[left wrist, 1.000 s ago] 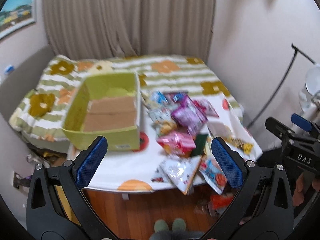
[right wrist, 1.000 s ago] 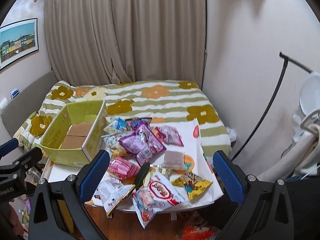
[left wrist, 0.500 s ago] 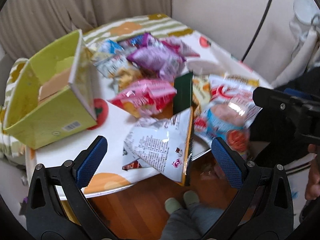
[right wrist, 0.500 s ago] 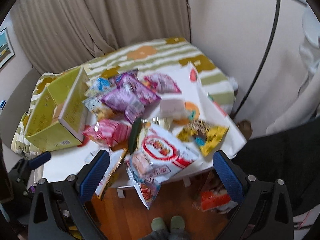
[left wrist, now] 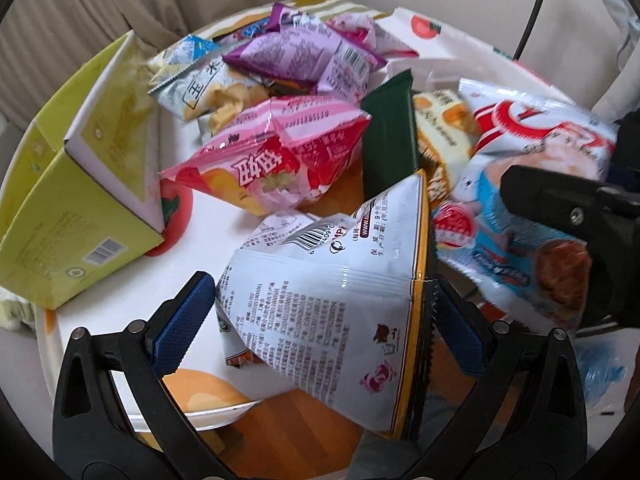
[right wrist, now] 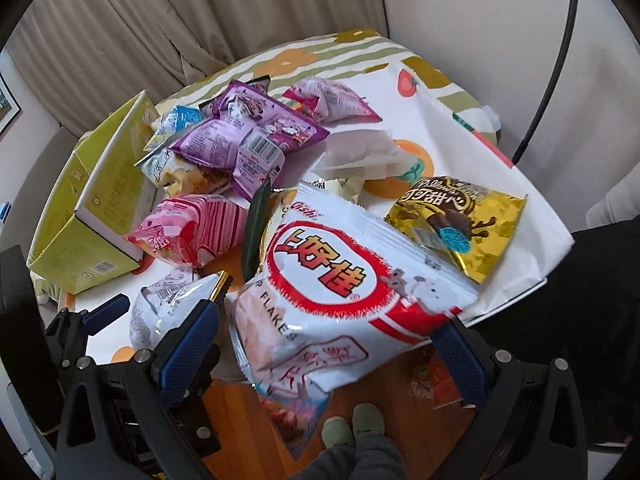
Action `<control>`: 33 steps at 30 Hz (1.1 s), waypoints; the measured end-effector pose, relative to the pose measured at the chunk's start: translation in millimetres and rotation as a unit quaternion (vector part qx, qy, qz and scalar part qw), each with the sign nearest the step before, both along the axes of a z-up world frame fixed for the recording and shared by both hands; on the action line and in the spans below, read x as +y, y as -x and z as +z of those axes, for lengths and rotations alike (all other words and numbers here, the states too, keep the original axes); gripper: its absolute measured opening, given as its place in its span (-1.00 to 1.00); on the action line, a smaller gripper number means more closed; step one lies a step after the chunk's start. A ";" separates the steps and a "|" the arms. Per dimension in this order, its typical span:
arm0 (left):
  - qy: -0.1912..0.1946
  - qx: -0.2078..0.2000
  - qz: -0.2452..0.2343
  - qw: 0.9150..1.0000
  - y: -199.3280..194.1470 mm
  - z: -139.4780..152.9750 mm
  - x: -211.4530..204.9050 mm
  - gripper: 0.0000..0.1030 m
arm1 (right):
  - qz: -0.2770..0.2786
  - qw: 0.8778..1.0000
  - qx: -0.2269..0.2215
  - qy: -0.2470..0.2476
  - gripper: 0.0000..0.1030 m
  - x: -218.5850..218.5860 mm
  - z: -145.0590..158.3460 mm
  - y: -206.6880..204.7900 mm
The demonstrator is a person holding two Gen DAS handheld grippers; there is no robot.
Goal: Organize snacks
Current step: 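Grasp the white chip bag with the left tool while the right tool grasps the red-and-white Flakes bag, then carry the white chip bag into the box and open the left tool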
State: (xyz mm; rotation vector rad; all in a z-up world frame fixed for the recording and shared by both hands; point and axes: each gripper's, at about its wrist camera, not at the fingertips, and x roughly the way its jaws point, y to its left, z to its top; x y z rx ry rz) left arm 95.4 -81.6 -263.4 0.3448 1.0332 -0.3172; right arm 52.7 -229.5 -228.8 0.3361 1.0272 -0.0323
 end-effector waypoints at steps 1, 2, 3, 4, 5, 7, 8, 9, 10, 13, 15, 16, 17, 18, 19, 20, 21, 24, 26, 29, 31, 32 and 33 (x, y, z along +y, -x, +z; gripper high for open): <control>-0.004 -0.002 0.001 1.000 -1.6 -1.5 -0.4 0.90 | 0.001 1.000 0.001 -0.001 0.97 0.9 -1.9 -1.8; -0.007 -0.004 0.002 1.000 -3.0 -2.0 0.7 0.87 | 0.003 1.000 0.004 -0.003 0.96 0.7 -3.6 -2.5; -0.010 -0.004 0.003 1.000 -4.2 -2.4 1.9 0.80 | 0.004 1.000 0.005 -0.005 0.94 1.1 -4.7 -3.4; -0.014 -0.005 0.004 1.000 -5.5 -2.5 3.3 0.74 | 0.005 1.000 0.006 -0.008 0.93 1.2 -5.9 -3.9; -0.013 -0.004 0.004 1.000 -6.3 -3.0 4.2 0.72 | 0.007 1.000 0.006 -0.010 0.93 1.5 -6.9 -4.7; -0.010 -0.001 0.005 1.000 -7.5 -2.6 5.9 0.61 | 0.013 1.000 0.008 -0.011 0.86 3.1 -8.1 -6.6; -0.009 0.000 0.005 1.000 -6.8 -2.2 6.3 0.58 | 0.018 1.000 0.008 -0.011 0.79 4.5 -8.8 -7.9; -0.010 0.001 0.004 1.000 -6.3 -2.2 6.2 0.55 | 0.022 1.000 0.008 -0.010 0.74 5.9 -9.4 -9.1; -0.012 0.001 0.004 1.000 -5.4 -2.3 5.3 0.51 | 0.025 1.000 0.008 -0.010 0.71 7.2 -10.0 -10.4; -0.015 0.003 0.002 1.000 -3.1 -1.6 2.0 0.45 | 0.033 0.999 0.009 -0.015 0.58 8.9 -11.4 -11.8; -0.013 0.003 0.003 1.000 -1.8 -0.7 2.5 0.42 | 0.037 0.999 0.010 -0.018 0.48 9.3 -12.0 -12.3; -0.011 0.004 0.004 1.000 -1.3 -0.3 3.3 0.41 | 0.039 0.999 0.010 -0.019 0.42 9.1 -12.2 -12.5; -0.010 0.004 0.006 1.000 -0.8 0.5 3.1 0.39 | 0.039 0.999 0.009 -0.020 0.39 9.1 -12.1 -12.1; -0.009 0.004 0.008 1.000 -0.2 1.5 4.0 0.38 | 0.042 0.999 0.009 -0.022 0.32 9.0 -12.1 -11.9; -0.008 0.004 0.010 1.000 0.6 2.5 4.5 0.37 | 0.043 0.999 0.008 -0.024 0.26 8.9 -11.6 -11.3; -0.007 0.004 0.012 1.000 1.8 3.2 4.8 0.36 | 0.044 0.999 0.006 -0.025 0.25 8.5 -10.8 -10.6; -0.007 0.004 0.013 1.000 2.4 4.1 4.7 0.36 | 0.043 0.999 0.004 -0.025 0.22 8.3 -9.8 -9.7; -0.005 0.003 0.019 1.000 6.1 8.1 6.1 0.35 | 0.043 0.999 -0.003 -0.026 0.18 6.5 -5.8 -7.4; -0.005 0.000 0.022 1.000 9.6 13.0 6.4 0.35 | 0.044 0.999 -0.008 -0.027 0.17 4.8 -2.0 -6.0; -0.006 -0.007 0.031 0.999 14.9 22.4 7.6 0.35 | 0.047 0.998 -0.016 -0.027 0.17 2.1 3.9 -4.5; -0.006 -0.011 0.036 0.999 18.7 29.3 8.4 0.34 | 0.048 0.998 -0.020 -0.029 0.16 0.2 8.4 -3.8; -0.006 -0.014 0.040 0.999 21.6 33.6 9.5 0.34 | 0.049 0.998 -0.022 -0.031 0.16 -0.6 10.9 -3.2; -0.006 -0.016 0.043 0.999 23.4 37.3 10.4 0.34 | 0.049 0.998 -0.025 -0.034 0.16 -1.8 14.0 -2.7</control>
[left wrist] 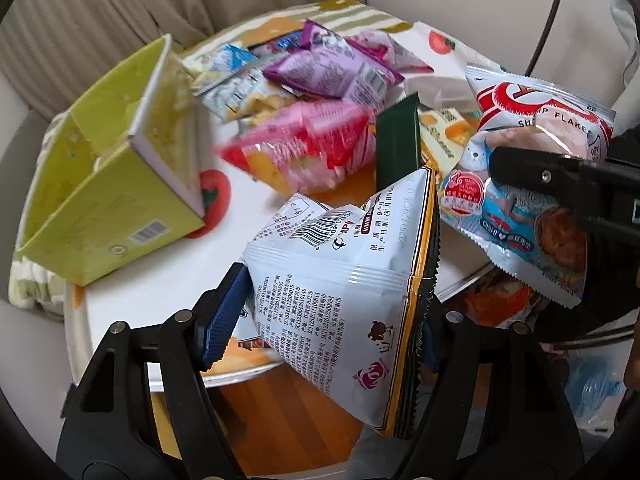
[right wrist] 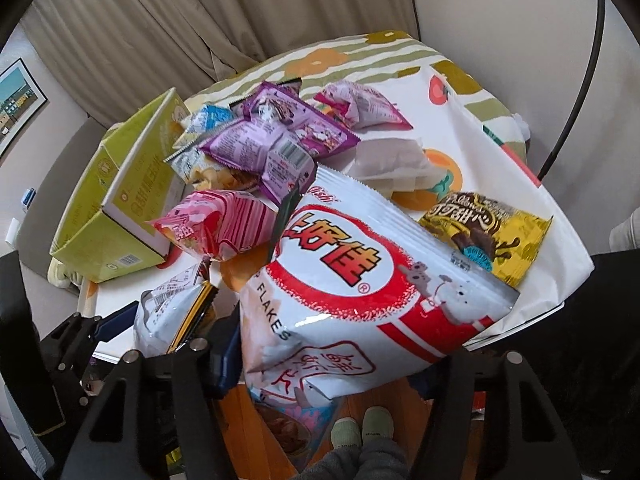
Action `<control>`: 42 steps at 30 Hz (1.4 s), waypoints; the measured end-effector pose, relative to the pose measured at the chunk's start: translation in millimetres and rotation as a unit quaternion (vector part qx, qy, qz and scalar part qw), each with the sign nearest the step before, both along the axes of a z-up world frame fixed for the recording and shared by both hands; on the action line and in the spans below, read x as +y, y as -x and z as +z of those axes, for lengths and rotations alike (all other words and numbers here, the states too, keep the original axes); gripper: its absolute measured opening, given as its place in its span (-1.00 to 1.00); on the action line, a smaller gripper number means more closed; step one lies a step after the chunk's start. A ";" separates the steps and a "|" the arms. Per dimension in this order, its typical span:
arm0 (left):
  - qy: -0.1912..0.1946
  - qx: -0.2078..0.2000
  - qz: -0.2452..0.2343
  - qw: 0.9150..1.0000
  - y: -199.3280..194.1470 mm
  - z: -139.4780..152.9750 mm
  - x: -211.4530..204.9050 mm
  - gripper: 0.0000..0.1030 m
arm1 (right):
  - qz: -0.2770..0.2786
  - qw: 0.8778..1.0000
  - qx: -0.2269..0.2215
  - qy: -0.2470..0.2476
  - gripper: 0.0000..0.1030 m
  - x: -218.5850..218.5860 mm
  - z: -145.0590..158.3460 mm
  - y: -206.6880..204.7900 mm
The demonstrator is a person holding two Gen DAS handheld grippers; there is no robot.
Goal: Organize snacks
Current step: 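Carry the white chip bag into the box and open the left tool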
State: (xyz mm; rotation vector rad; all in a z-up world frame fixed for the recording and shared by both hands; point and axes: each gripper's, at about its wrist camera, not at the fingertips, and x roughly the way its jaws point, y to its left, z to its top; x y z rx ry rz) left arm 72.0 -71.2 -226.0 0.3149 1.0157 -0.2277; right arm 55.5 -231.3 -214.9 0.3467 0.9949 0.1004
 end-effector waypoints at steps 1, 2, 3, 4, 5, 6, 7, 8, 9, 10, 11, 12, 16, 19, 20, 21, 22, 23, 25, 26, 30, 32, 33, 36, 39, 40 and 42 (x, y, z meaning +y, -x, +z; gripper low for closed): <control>0.000 -0.001 0.004 1.000 2.1 3.9 0.4 0.34 | 0.001 1.000 -0.003 -0.005 0.16 -1.3 3.5 0.6; 0.001 -0.003 0.009 1.000 4.8 8.6 2.2 0.34 | 0.003 1.000 -0.004 -0.007 0.16 -2.0 6.5 1.4; 0.002 -0.004 0.013 1.000 6.1 12.3 3.2 0.34 | 0.004 1.000 -0.004 -0.006 0.16 -2.6 9.9 1.2; 0.003 -0.009 0.019 1.000 9.7 18.7 5.2 0.34 | 0.007 1.000 -0.004 -0.003 0.16 -2.7 13.3 0.7; 0.003 -0.011 0.023 1.000 10.8 23.4 5.1 0.34 | 0.011 1.000 -0.004 -0.002 0.16 -2.8 16.5 0.2; 0.005 -0.015 0.028 0.999 13.2 29.2 6.4 0.34 | 0.015 1.000 -0.005 -0.002 0.16 -3.1 20.0 -0.2; 0.006 -0.018 0.032 0.999 14.4 33.7 6.8 0.34 | 0.020 1.000 -0.007 -0.004 0.16 -3.7 23.6 -1.3; 0.008 -0.022 0.038 0.999 15.6 41.1 8.2 0.34 | 0.027 1.000 -0.009 -0.005 0.16 -3.9 27.0 -2.4; 0.010 -0.026 0.044 0.999 16.8 47.7 9.5 0.34 | 0.036 0.999 -0.013 -0.007 0.16 -3.5 30.9 -3.4; 0.011 -0.030 0.049 0.998 17.0 53.6 10.9 0.34 | 0.046 0.999 -0.019 -0.007 0.16 -2.5 35.1 -4.0; 0.013 -0.037 0.055 0.998 17.8 61.2 11.7 0.34 | 0.055 0.998 -0.023 -0.005 0.16 -1.8 38.6 -4.6; 0.014 -0.042 0.060 0.997 18.2 67.8 12.2 0.34 | 0.062 0.998 -0.026 0.000 0.16 -0.8 42.9 -5.4; 0.018 -0.067 0.083 0.994 16.4 95.8 18.3 0.34 | 0.086 0.996 -0.033 0.004 0.16 -1.3 61.5 -10.0; 0.023 -0.086 0.103 0.991 8.5 114.0 28.7 0.34 | 0.107 0.993 -0.042 0.019 0.16 2.1 77.1 -18.6; 0.024 -0.095 0.111 0.989 4.1 121.3 34.0 0.34 | 0.112 0.992 -0.048 0.024 0.16 3.3 82.0 -22.4; 0.025 -0.100 0.116 0.988 0.7 126.6 38.7 0.34 | 0.118 0.991 -0.053 0.027 0.16 5.1 87.4 -27.0; 0.026 -0.108 0.123 0.986 -4.9 134.1 46.0 0.34 | 0.124 0.990 -0.056 0.027 0.16 7.3 92.7 -32.3; 0.028 -0.112 0.129 0.985 -10.7 139.2 52.4 0.34 | 0.129 0.989 -0.060 0.027 0.16 10.6 98.8 -38.8; 0.028 -0.120 0.142 0.982 -25.4 149.6 68.6 0.34 | 0.143 0.987 -0.068 0.026 0.16 18.0 109.6 -51.8; 0.026 -0.123 0.147 0.981 -31.7 152.9 74.7 0.34 | 0.151 0.985 -0.075 0.027 0.16 23.8 115.9 -59.1; 0.034 -0.132 0.165 0.977 -69.3 163.6 112.2 0.34 | 0.173 0.979 -0.106 0.037 0.16 52.8 136.2 -91.1; 0.033 -0.132 0.168 0.976 -93.3 166.4 131.7 0.34 | 0.181 0.976 -0.113 0.036 0.16 71.4 144.4 -109.0; 0.031 -0.132 0.167 0.977 -106.1 167.3 140.9 0.34 | 0.185 0.975 -0.118 0.036 0.16 81.5 149.3 -118.4; 0.023 -0.129 0.164 0.978 -148.2 167.9 171.4 0.34 | 0.191 0.971 -0.132 0.049 0.16 110.8 157.2 -145.5; 0.024 -0.115 0.167 0.979 -191.9 161.8 198.4 0.34 | 0.197 0.971 -0.125 0.048 0.16 141.3 154.9 -177.8; 0.027 -0.108 0.167 0.980 -206.2 158.6 207.4 0.34 | 0.198 0.971 -0.120 0.050 0.16 151.9 153.5 -189.0; 0.029 -0.092 0.167 0.981 -235.1 149.6 225.4 0.34 | 0.202 0.972 -0.112 0.053 0.16 171.1 149.3 -208.3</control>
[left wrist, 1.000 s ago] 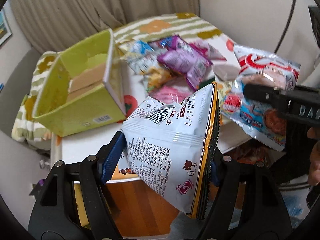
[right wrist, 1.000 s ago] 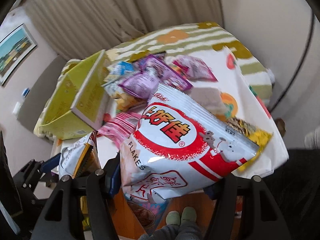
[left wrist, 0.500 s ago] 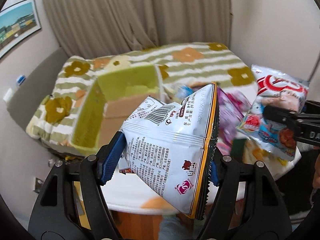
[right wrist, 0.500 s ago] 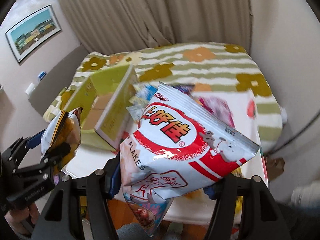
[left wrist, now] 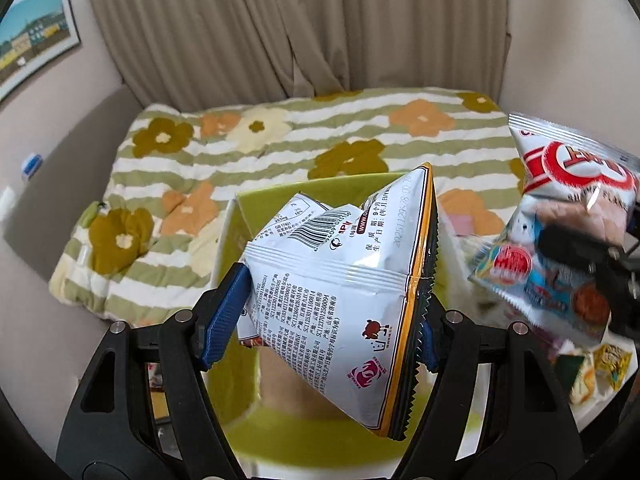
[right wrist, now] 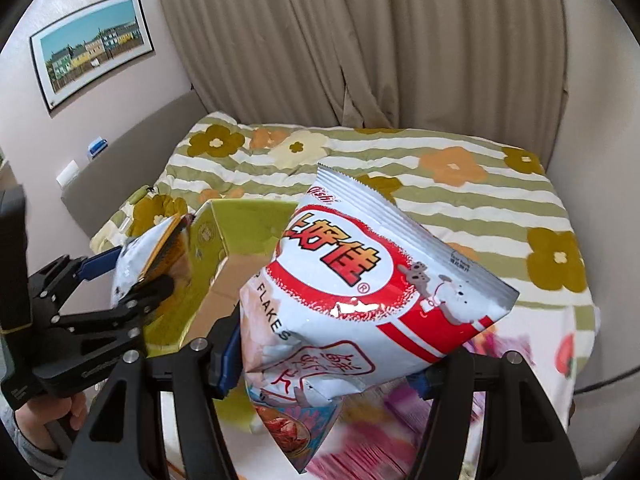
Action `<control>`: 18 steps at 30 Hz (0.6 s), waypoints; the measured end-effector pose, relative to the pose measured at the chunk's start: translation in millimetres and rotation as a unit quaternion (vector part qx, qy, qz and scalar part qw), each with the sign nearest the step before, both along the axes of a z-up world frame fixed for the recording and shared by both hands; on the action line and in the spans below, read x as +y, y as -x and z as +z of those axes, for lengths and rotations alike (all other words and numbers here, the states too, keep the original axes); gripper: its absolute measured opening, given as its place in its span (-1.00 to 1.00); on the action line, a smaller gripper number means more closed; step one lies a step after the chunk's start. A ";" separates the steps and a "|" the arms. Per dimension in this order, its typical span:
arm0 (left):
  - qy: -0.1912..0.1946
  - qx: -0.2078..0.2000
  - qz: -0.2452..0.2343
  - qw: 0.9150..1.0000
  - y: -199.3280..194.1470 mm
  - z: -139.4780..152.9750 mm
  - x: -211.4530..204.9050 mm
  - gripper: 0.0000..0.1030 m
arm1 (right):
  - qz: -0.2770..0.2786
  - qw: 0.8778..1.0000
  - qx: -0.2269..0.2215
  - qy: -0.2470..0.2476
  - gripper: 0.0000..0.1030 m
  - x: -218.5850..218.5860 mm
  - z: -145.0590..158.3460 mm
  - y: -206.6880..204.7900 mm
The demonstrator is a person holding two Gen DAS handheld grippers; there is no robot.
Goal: Organize snacks
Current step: 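Carry the white chip bag into the box and open the left tool, then lower the red-and-white Flakes bag into the box and open the right tool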
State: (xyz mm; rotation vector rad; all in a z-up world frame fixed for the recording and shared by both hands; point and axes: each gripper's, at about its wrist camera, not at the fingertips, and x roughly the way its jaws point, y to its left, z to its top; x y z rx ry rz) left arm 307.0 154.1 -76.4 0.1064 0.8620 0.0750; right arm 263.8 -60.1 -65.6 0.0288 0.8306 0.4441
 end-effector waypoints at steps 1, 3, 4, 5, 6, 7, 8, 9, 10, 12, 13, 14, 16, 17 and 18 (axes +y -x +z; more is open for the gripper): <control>0.001 0.005 -0.002 1.000 -10.1 -4.0 5.7 0.34 | 0.000 1.000 0.004 0.003 0.16 8.4 -2.7 -10.0; 0.001 0.021 -0.009 1.000 -34.7 -17.1 16.8 0.35 | -0.001 1.000 0.014 0.006 0.16 25.7 -9.2 -26.3; 0.001 0.027 -0.013 1.000 -42.3 -22.8 20.3 0.40 | -0.003 1.000 0.021 0.006 0.16 32.7 -13.0 -33.4; 0.001 0.036 -0.021 0.999 -51.6 -29.9 23.4 0.41 | -0.005 1.000 0.029 0.007 0.16 41.2 -18.1 -41.1; -0.003 0.045 -0.026 0.999 -59.6 -37.1 25.1 0.56 | -0.007 0.999 0.033 0.009 0.16 46.4 -21.3 -46.5; -0.009 0.052 -0.027 0.998 -66.1 -42.7 27.4 0.91 | -0.009 0.999 0.039 0.013 0.16 52.3 -25.2 -52.4; -0.012 0.055 -0.029 0.998 -70.8 -47.2 29.7 1.00 | -0.012 0.999 0.043 0.018 0.16 57.4 -28.3 -56.9; -0.009 0.053 -0.036 0.998 -73.5 -50.6 32.5 0.99 | -0.013 0.998 0.048 0.024 0.16 61.6 -32.0 -61.1; -0.007 0.058 -0.041 0.997 -75.0 -54.6 34.4 0.99 | -0.016 0.998 0.052 0.031 0.16 65.5 -36.3 -65.4; 0.001 0.068 -0.046 0.997 -76.1 -63.8 42.8 0.99 | -0.025 0.997 0.064 0.043 0.16 70.0 -44.9 -73.1; 0.010 0.073 -0.049 0.996 -75.0 -67.0 47.3 0.99 | -0.028 0.996 0.069 0.046 0.16 71.6 -47.6 -74.9; 0.015 0.075 -0.051 0.996 -70.7 -69.6 49.8 0.99 | -0.031 0.995 0.076 0.049 0.16 73.5 -51.7 -77.1; 0.022 0.079 -0.053 0.995 -65.5 -73.0 54.4 0.99 | -0.032 0.994 0.085 0.057 0.16 79.1 -56.5 -80.6; 0.024 0.079 -0.054 0.995 -62.4 -74.8 56.4 0.99 | -0.032 0.994 0.088 0.062 0.16 81.3 -58.4 -81.5; 0.024 0.080 -0.055 0.995 -61.1 -76.7 58.0 0.99 | -0.029 0.993 0.089 0.069 0.16 84.1 -60.2 -82.0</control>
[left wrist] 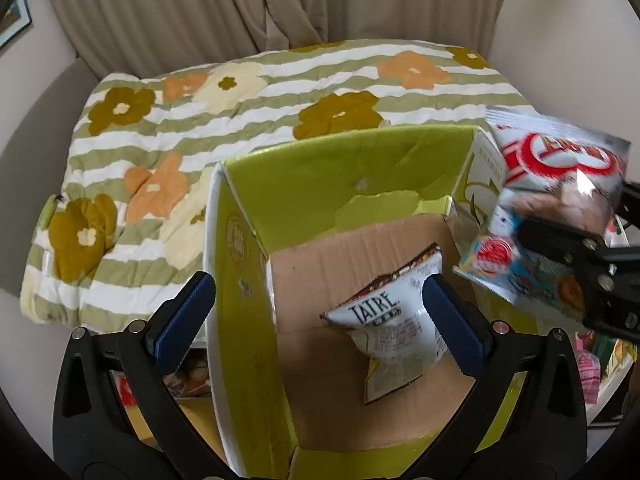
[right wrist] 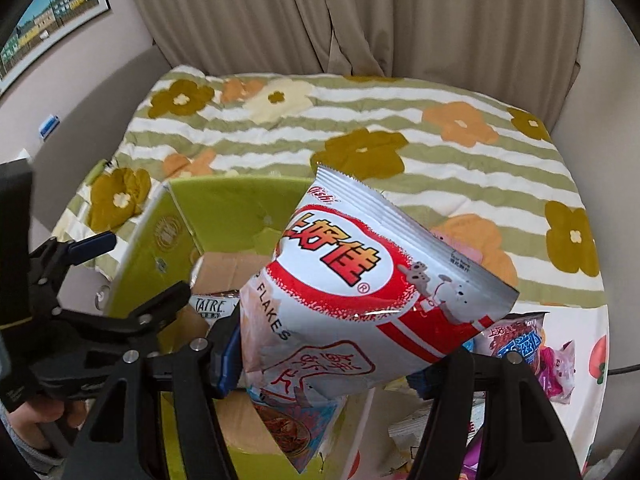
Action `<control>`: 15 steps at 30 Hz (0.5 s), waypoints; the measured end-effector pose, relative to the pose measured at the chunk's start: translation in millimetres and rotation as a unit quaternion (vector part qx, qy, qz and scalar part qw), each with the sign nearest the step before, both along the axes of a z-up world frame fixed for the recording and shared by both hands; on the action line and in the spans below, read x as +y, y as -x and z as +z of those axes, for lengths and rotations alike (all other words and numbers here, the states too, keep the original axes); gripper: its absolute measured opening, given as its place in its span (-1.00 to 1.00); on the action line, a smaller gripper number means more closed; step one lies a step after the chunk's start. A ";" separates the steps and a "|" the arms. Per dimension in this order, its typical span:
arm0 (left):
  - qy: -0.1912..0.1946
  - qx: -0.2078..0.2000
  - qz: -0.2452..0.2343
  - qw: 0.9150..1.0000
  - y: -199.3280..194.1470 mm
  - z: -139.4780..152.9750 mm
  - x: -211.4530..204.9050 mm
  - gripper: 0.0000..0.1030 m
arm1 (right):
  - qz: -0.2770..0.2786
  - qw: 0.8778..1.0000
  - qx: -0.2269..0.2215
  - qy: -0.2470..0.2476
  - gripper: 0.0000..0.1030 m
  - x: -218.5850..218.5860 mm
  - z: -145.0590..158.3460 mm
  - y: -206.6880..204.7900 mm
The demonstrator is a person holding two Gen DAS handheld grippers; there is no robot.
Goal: Organize snacks
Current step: 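Lower the red-and-white Flakes bag into the box and open the right tool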
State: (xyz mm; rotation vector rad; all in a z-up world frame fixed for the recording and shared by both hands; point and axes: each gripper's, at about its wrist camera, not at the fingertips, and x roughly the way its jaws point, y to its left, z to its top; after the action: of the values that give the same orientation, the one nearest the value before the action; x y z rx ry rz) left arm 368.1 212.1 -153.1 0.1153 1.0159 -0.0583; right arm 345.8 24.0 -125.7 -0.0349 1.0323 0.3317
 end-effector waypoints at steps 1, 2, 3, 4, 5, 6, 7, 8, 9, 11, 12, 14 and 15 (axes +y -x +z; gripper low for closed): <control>0.000 0.001 -0.001 1.000 1.7 -1.6 1.0 0.99 | 0.004 1.000 0.000 0.006 0.16 3.6 -1.2 -1.4; 0.000 0.001 -0.001 1.000 3.5 -3.2 2.5 0.99 | 0.007 1.000 0.002 0.009 0.16 6.9 -2.0 -4.8; 0.000 0.001 0.000 1.000 5.3 -3.8 3.1 0.99 | 0.008 1.000 0.006 0.007 0.16 9.2 -2.7 -6.9; 0.003 0.002 0.000 1.000 6.7 -4.5 4.5 0.99 | 0.009 1.000 0.011 0.002 0.16 11.8 -2.9 -9.6; 0.006 0.003 0.000 1.000 6.6 -4.7 6.4 0.99 | 0.011 1.000 0.013 -0.004 0.16 14.9 -2.2 -12.8; 0.008 0.003 0.000 1.000 7.1 -4.7 7.4 0.99 | 0.013 1.000 0.013 -0.007 0.16 17.8 -1.2 -15.2; 0.009 0.002 0.000 1.000 7.8 -4.4 8.3 0.99 | 0.014 1.000 0.012 -0.009 0.16 21.3 -0.3 -16.4; 0.007 0.002 0.000 1.000 8.0 -3.9 7.3 0.99 | 0.016 1.000 0.011 -0.011 0.16 23.3 0.7 -18.5; 0.006 0.001 0.000 1.000 8.0 -3.7 8.0 0.99 | 0.019 1.000 0.009 -0.011 0.16 26.1 2.0 -21.3; 0.004 0.000 0.000 1.000 7.7 -2.5 8.7 0.99 | 0.025 1.000 0.008 -0.010 0.16 32.2 2.9 -26.8; 0.003 -0.002 0.001 1.000 7.8 -1.2 8.9 0.99 | 0.029 1.000 0.007 -0.011 0.17 34.6 3.7 -29.4; 0.002 -0.004 0.001 1.000 8.4 1.0 9.6 0.99 | 0.034 0.999 0.004 -0.019 0.17 38.5 6.5 -33.7; 0.001 -0.005 0.001 1.000 8.4 1.7 10.0 0.99 | 0.036 0.999 0.003 -0.024 0.18 40.3 8.2 -35.9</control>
State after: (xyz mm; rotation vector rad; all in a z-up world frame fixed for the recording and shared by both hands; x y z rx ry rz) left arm 359.8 222.1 -151.4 0.1117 1.0067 -0.0568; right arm 381.7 64.3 -117.6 -0.0283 1.0308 0.4226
